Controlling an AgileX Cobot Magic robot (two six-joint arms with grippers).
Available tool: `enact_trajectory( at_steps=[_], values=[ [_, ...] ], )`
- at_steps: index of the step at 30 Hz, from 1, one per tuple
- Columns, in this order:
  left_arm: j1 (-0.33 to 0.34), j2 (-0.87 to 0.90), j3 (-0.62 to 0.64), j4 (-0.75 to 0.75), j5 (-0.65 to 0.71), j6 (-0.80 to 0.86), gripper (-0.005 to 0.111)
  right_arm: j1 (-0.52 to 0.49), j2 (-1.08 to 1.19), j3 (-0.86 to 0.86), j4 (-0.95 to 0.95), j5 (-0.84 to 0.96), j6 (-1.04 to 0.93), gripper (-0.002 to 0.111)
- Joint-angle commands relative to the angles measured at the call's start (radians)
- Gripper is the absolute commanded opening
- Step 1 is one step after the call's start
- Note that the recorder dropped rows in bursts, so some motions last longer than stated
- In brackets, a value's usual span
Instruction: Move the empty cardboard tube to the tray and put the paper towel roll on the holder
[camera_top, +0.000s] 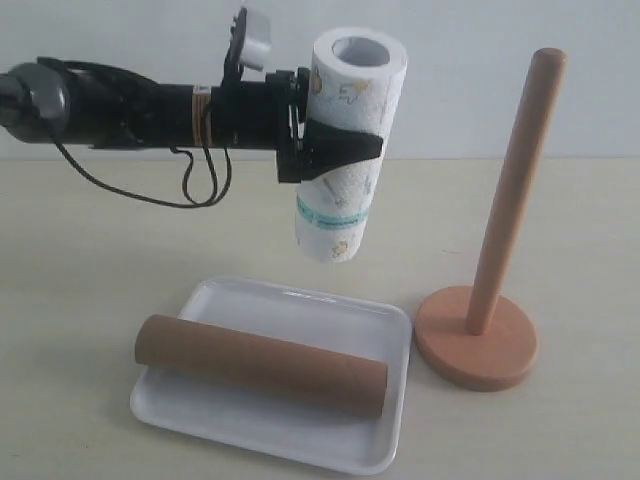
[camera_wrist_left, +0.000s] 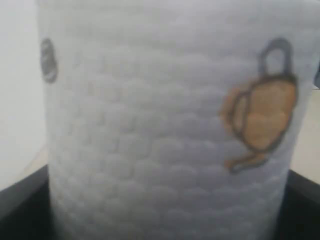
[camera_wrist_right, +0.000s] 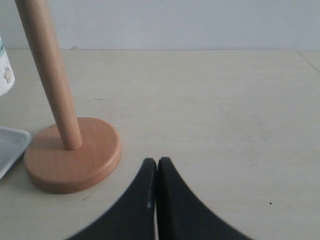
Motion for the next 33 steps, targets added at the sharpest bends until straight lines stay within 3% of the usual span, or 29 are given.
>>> enact_trajectory(
  at_steps=[1,4,6,11,16,25,33],
  values=[
    [-0.003,-0.152,-0.002,0.084,-0.032,-0.137,0.006,-0.003,-0.005,0.000,0.001,-0.006,0.006,0.000],
    [-0.007,-0.272,-0.002,0.233,-0.032,-0.263,0.006,-0.003,-0.005,0.000,0.001,-0.006,0.006,0.000],
    [-0.007,-0.323,-0.002,0.244,-0.032,-0.325,0.006,-0.003,-0.005,0.000,0.001,-0.006,0.006,0.000],
    [-0.007,-0.361,-0.002,0.164,-0.032,-0.541,0.006,-0.003,-0.005,0.000,0.001,-0.013,0.006,0.000],
    [-0.007,-0.364,-0.002,0.052,-0.032,-0.654,0.006,-0.003,-0.005,0.000,0.001,-0.017,0.006,0.000],
    [-0.011,-0.364,-0.002,0.022,-0.032,-0.621,0.006,-0.003,-0.005,0.000,0.001,-0.017,0.006,0.000],
    [-0.082,-0.366,-0.014,-0.020,-0.032,-0.618,0.006,-0.003,-0.005,0.000,0.001,-0.017,0.006,0.000]
  ],
)
